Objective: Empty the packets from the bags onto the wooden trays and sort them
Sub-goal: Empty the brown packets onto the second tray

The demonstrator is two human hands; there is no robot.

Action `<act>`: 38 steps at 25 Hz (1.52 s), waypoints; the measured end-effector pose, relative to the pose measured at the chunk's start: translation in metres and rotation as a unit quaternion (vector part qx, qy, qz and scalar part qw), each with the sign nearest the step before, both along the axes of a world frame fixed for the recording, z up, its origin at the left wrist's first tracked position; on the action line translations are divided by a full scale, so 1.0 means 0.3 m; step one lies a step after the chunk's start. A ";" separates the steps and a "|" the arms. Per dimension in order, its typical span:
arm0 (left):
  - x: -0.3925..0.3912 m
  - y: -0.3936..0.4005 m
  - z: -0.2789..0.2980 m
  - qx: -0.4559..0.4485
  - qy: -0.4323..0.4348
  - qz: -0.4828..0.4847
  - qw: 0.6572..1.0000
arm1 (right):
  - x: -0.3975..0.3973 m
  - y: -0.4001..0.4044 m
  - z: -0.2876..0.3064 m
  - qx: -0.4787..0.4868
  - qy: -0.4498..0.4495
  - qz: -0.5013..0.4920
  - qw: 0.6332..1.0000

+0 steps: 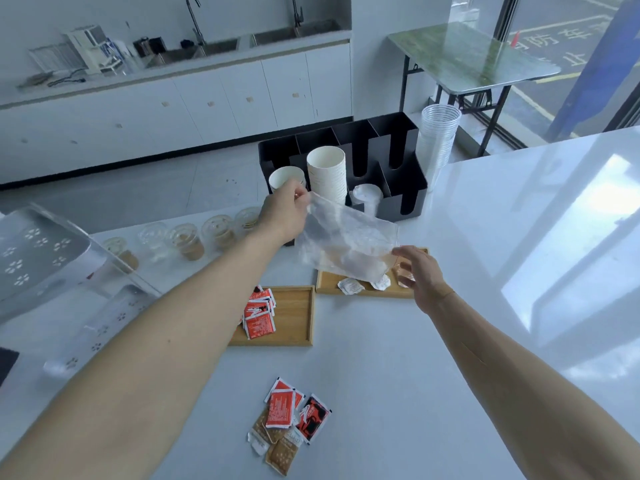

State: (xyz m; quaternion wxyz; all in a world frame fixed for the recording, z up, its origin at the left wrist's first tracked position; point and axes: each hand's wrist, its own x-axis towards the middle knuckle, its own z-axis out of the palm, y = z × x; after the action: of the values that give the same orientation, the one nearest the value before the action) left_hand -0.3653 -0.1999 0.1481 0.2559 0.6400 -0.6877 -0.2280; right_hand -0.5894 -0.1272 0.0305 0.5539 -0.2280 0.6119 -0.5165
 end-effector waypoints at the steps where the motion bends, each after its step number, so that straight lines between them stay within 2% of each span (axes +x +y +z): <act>1: 0.054 0.037 -0.036 0.018 0.039 0.031 0.999 | 0.014 0.020 0.019 -0.010 -0.004 0.012 1.000; 4: 0.217 0.172 -0.138 0.059 0.185 0.106 0.975 | 0.095 0.103 0.051 -0.034 -0.058 0.102 0.992; 7: 0.387 0.323 -0.235 0.080 0.275 0.181 0.941 | 0.234 0.198 0.033 -0.023 -0.130 0.202 0.970; 9: 0.518 0.435 -0.295 0.091 0.312 0.233 0.917 | 0.376 0.254 0.014 -0.009 -0.134 0.250 0.959; 11: 0.649 0.549 -0.345 0.100 0.346 0.282 0.889 | 0.522 0.289 -0.021 0.005 -0.092 0.272 0.958; 14: 0.853 0.724 -0.395 0.143 0.430 0.349 0.820 | 0.759 0.335 -0.059 0.031 -0.028 0.282 0.958; 17: 1.030 0.876 -0.444 0.212 0.542 0.361 0.729 | 0.982 0.384 -0.078 0.046 -0.049 0.263 0.962; 18: 1.077 0.917 -0.465 0.223 0.559 0.358 0.714 | 1.046 0.397 -0.085 0.053 -0.060 0.261 0.962; 20: 1.168 0.985 -0.513 0.223 0.546 0.362 0.722 | 1.172 0.422 -0.107 0.068 -0.063 0.274 0.957; 22: 1.246 1.019 -0.549 0.207 0.494 0.381 0.753 | 1.259 0.438 -0.130 0.084 -0.037 0.299 0.950; 26: 1.419 1.040 -0.614 0.191 0.360 0.393 0.824 | 1.408 0.450 -0.186 0.098 0.087 0.352 0.927; 32: 1.628 1.003 -0.707 0.182 0.175 0.343 0.905 | 1.554 0.459 -0.285 0.106 0.197 0.348 0.911; 34: 1.671 0.971 -0.718 0.178 0.129 0.334 0.917 | 1.587 0.450 -0.319 0.103 0.239 0.359 0.896; 38: 1.724 0.933 -0.762 0.200 0.141 0.331 0.912 | 1.628 0.424 -0.356 0.076 0.302 0.374 0.874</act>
State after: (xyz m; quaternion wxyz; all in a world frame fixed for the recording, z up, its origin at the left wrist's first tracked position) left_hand 0.1518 0.0799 -0.0804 0.2776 0.8299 -0.3339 -0.3504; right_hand -0.1009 0.0001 -0.0762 0.5098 -0.5421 0.6554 -0.1289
